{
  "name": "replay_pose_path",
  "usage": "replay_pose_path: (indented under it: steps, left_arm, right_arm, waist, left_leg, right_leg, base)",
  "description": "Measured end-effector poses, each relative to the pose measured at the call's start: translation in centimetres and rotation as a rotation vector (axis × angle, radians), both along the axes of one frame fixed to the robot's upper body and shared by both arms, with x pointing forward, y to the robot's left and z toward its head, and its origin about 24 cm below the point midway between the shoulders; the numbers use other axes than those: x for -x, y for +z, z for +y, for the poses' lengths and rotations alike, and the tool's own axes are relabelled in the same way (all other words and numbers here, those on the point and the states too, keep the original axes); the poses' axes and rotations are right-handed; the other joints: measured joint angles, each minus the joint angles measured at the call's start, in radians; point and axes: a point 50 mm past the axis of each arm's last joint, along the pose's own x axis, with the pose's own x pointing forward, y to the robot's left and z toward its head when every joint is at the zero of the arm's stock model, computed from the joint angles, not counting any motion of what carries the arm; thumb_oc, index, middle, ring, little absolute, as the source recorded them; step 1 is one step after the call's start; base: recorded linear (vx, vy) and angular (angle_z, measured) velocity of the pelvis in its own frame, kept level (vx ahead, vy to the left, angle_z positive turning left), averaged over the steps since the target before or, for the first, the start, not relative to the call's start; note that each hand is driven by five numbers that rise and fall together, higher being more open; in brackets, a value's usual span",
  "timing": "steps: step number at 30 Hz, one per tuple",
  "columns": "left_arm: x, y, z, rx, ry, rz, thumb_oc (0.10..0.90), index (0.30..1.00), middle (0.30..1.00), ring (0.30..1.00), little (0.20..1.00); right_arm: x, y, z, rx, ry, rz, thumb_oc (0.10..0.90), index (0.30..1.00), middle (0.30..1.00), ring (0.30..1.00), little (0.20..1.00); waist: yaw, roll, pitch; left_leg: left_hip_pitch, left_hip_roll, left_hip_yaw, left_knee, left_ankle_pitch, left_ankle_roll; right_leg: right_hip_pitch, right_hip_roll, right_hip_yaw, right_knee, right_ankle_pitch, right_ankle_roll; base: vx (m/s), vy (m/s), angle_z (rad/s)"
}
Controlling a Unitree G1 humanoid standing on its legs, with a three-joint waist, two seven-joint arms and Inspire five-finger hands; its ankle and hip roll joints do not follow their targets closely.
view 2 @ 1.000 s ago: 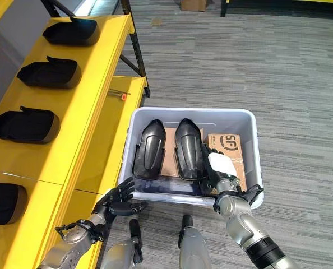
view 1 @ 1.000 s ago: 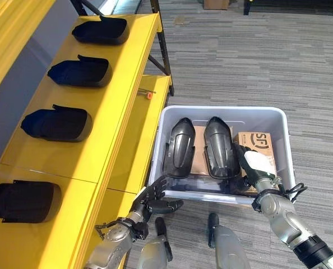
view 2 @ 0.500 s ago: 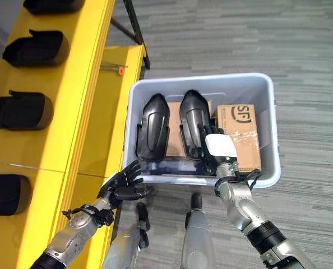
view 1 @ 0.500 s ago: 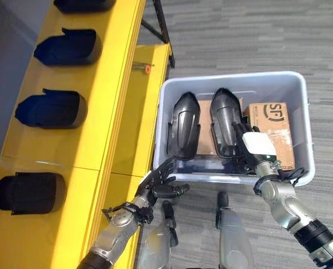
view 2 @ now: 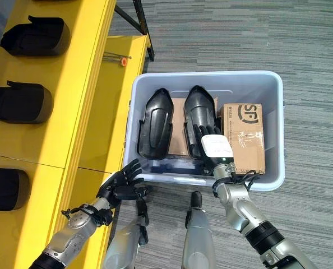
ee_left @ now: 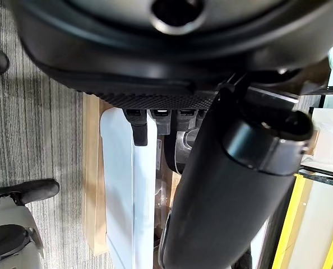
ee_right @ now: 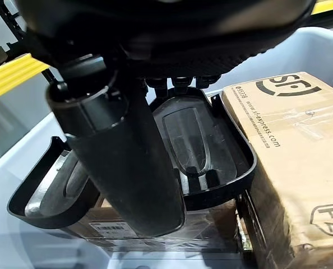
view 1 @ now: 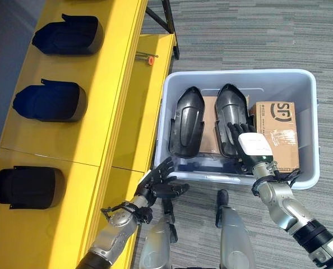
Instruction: Move parts from the plastic box to the shelf.
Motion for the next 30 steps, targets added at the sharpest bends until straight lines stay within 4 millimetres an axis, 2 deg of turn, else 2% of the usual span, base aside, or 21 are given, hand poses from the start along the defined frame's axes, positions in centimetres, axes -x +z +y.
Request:
replay_pose_path:
  steps: [9,16,21,24,30]
  left_arm:
    - [-0.3,0.6,-0.2,0.006,-0.008,-0.026,0.900,1.000,1.000,1.000,1.000]
    - [-0.4,0.9,-0.1,0.009,-0.009,-0.035,0.900,1.000,1.000,1.000,1.000]
    - [-0.6,1.2,0.1,0.010,-0.003,-0.062,0.900,1.000,1.000,1.000,1.000]
    - [-0.8,1.4,0.0,0.014,-0.019,-0.069,0.900,1.000,1.000,1.000,1.000]
    - [-0.9,1.5,-0.3,0.014,-0.037,-0.074,0.900,1.000,1.000,1.000,1.000]
  right_arm:
    - [-0.8,0.1,-0.7,0.041,-0.043,-0.051,0.900,1.000,1.000,1.000,1.000]
    - [-0.8,0.3,-0.1,0.102,-0.020,-0.116,0.900,1.000,1.000,1.000,1.000]
    - [-1.0,-0.2,1.4,0.165,0.055,-0.109,0.900,1.000,1.000,1.000,1.000]
    - [-1.0,-1.4,1.0,0.200,0.053,-0.066,0.900,1.000,1.000,1.000,1.000]
    - [-1.1,-1.9,0.5,0.228,0.026,-0.044,0.900,1.000,1.000,1.000,1.000]
  waist:
    - [0.018,0.001,0.000]
    - [0.022,0.004,0.002]
    - [0.024,0.006,0.002]
    - [0.032,0.008,0.002]
    - [0.047,0.008,0.002]
  left_leg:
    - [-0.038,0.000,-0.003,0.014,0.000,0.000]
    - [-0.053,-0.001,-0.005,0.014,0.000,0.000]
    - [-0.080,-0.001,-0.006,0.015,0.003,0.000]
    - [-0.085,-0.001,-0.011,0.016,0.006,-0.003]
    - [-0.089,0.000,-0.015,0.018,0.006,-0.003]
  right_leg:
    - [-0.036,-0.001,0.000,0.010,0.000,-0.001]
    - [-0.050,-0.002,-0.001,0.013,0.003,-0.003]
    - [-0.080,-0.002,-0.001,0.017,0.004,-0.005]
    - [-0.083,-0.003,-0.004,0.024,0.004,-0.006]
    - [-0.083,-0.003,-0.008,0.024,0.004,-0.006]
  base:
    - [-0.01,-0.004,0.00]
    - [-0.02,0.000,0.00]
    - [-0.05,-0.012,0.00]
    - [-0.02,-0.012,0.03]
    - [0.00,-0.011,0.01]
